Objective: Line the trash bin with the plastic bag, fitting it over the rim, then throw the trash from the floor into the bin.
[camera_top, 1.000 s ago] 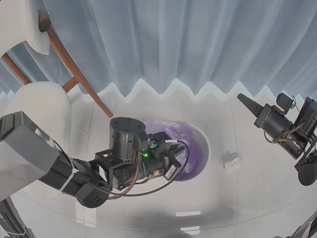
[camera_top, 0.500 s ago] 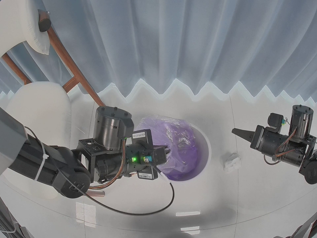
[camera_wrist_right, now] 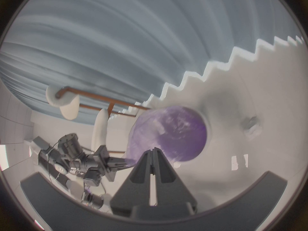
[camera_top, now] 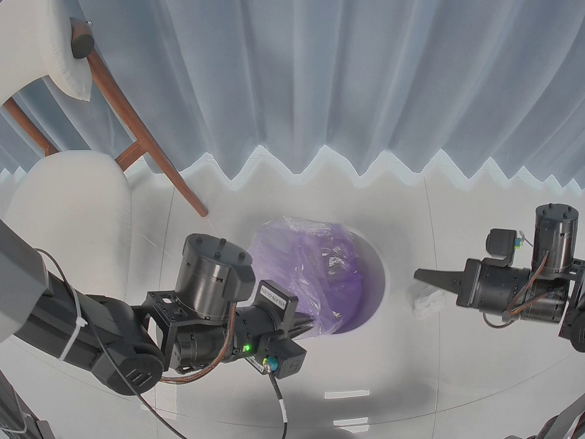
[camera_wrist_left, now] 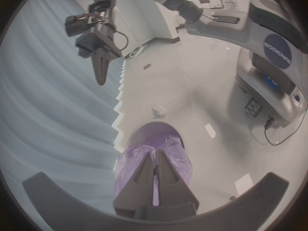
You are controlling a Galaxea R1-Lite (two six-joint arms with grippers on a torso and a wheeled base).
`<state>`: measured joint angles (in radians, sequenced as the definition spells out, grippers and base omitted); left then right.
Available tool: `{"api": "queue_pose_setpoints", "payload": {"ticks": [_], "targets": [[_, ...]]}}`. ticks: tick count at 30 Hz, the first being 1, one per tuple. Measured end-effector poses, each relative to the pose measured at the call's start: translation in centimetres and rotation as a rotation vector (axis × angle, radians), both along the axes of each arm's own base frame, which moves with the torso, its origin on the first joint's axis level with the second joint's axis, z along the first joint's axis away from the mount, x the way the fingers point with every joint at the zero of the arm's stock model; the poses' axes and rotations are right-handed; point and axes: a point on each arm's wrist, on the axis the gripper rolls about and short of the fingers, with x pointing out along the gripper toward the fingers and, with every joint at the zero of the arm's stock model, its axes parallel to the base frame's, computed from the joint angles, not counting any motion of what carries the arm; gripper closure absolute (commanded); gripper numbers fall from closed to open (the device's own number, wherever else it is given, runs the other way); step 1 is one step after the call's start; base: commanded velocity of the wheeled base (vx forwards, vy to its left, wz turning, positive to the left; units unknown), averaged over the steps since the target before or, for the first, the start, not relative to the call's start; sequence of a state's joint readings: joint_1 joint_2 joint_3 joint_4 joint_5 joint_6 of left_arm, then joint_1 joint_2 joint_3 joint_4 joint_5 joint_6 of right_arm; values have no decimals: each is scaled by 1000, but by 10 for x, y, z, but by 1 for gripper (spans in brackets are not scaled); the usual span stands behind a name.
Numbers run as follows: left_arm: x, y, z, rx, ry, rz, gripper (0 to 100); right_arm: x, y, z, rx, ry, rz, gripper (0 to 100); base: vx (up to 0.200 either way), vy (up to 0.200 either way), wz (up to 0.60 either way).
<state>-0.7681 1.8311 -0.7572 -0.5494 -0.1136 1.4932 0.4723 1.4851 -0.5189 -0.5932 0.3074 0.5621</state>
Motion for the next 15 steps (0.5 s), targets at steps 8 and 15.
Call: {"api": "queue_pose_setpoints", "payload": {"ticks": [8, 15], "targets": [[-14, -7, -10, 112, -14, -140, 100, -28, 40, -11, 17, 122, 156, 100, 0, 0, 0], [-20, -5, -20, 158, -1, -177, 100, -21, 57, -22, 4, 72, 111, 100, 0, 0, 0]]}}
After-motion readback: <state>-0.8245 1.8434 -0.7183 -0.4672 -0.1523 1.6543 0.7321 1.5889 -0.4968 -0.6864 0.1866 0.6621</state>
